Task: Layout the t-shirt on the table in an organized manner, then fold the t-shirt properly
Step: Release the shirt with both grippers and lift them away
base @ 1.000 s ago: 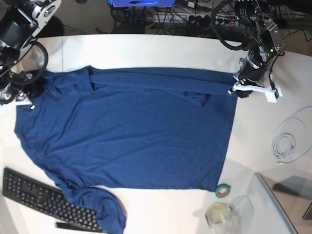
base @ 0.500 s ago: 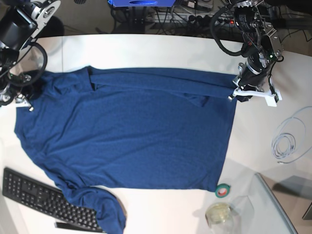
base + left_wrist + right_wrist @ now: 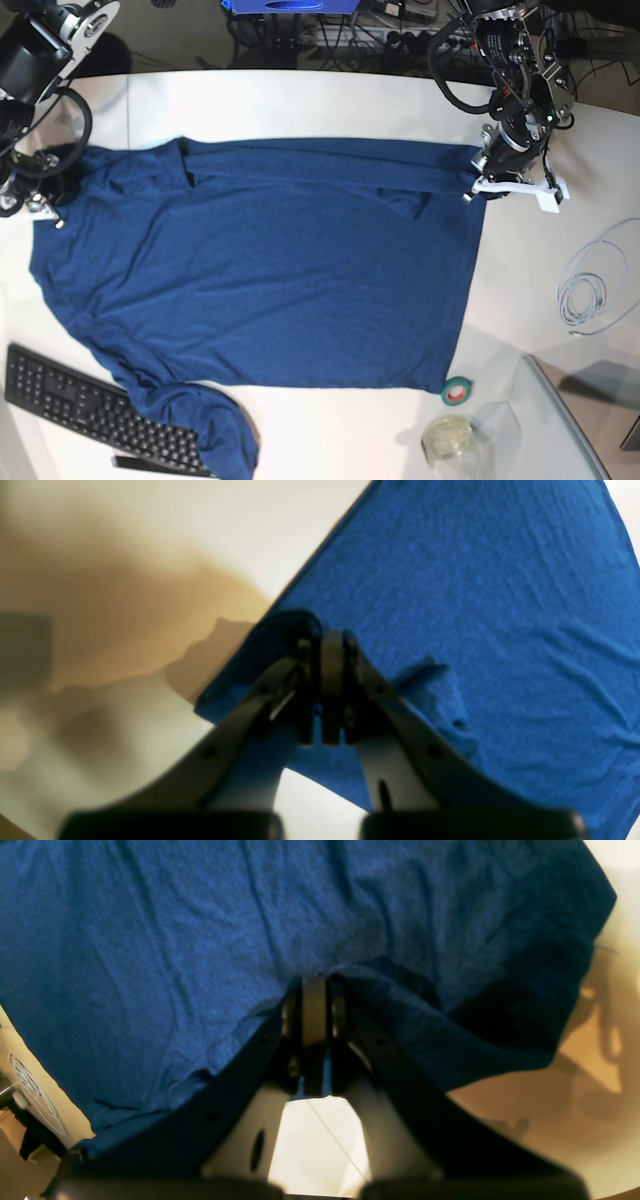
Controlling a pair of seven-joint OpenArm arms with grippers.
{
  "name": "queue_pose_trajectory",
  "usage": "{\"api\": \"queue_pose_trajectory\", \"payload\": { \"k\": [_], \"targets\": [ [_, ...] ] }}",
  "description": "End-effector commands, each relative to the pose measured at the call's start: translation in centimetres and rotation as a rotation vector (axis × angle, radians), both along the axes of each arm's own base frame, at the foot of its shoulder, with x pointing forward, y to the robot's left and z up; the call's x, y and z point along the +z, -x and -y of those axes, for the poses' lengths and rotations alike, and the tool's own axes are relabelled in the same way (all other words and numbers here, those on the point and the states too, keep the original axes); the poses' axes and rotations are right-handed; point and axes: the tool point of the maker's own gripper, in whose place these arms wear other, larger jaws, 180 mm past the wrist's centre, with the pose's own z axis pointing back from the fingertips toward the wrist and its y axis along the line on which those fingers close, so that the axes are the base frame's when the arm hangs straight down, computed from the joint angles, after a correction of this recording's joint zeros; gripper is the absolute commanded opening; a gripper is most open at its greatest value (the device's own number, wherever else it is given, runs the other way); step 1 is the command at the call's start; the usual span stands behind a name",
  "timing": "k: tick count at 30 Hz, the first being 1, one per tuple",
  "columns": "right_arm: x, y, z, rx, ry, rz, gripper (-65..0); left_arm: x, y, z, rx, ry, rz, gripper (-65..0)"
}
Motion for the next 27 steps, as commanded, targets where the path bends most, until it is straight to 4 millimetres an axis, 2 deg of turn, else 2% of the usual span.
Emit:
{"api": "queue_pose_trajectory", "payload": {
  "k": [1, 5, 6, 8, 10, 12, 14, 16, 19, 21, 23, 27],
  "targets": [
    [1.2, -1.1, 1.2, -0.015, 0.021, 0.039, -63.6, 1.0, -0.8, -0.4, 0.001, -0.016, 0.04, -65.0],
    [1.3, -1.1, 1.3, -0.019, 0.025, 0.044, -62.4, 1.2, -1.3, -0.4, 0.001, -0.014, 0.049, -65.0],
    [1.3, -1.1, 1.3, -0.02, 0.024, 0.044, -60.2, 1.2, -1.3, -0.4, 0.001, -0.014, 0.049, -65.0],
    [1.3, -1.1, 1.3, -0.018, 0.024, 0.045, -51.8, 1.3, -1.3, -0.4, 0.001, -0.014, 0.051, -65.0],
    [1.8, -1.4, 1.4, -0.013, 0.034, 0.062, -41.6, 1.4, -1.4, -0.4, 0.001, -0.014, 0.054, -53.3],
    [2.9, -1.8, 1.8, -0.004, 0.07, 0.096, -34.4, 1.6, -1.5, -0.4, 0.0, -0.016, 0.06, -42.3],
    [3.8, -1.9, 1.2, 0.025, 0.1, 0.139, -33.8, 1.6, -1.4, -0.7, 0.009, -0.017, 0.062, -34.7],
    [5.7, -2.3, 1.1, 0.058, 0.173, 0.212, -33.8, 1.8, -0.9, -2.0, 0.052, -0.023, 0.065, -30.3],
    [7.9, -1.3, 0.5, 0.088, 0.242, 0.25, -33.8, 2.8, -0.3, -4.4, 0.118, -0.05, 0.088, -29.0],
    [8.1, 0.6, -0.6, 0.126, 0.244, 0.215, -33.8, 4.6, 0.2, -6.2, 0.159, -0.09, 0.121, -29.0],
    [7.3, 2.3, -2.8, 0.184, 0.219, 0.174, -33.8, 6.2, 0.9, -8.0, 0.196, -0.131, 0.149, -29.0],
    [4.8, 5.5, -8.8, 0.422, 0.165, 0.141, -33.8, 6.5, 4.0, -10.4, 0.238, -0.184, 0.122, -29.1]
  ]
}}
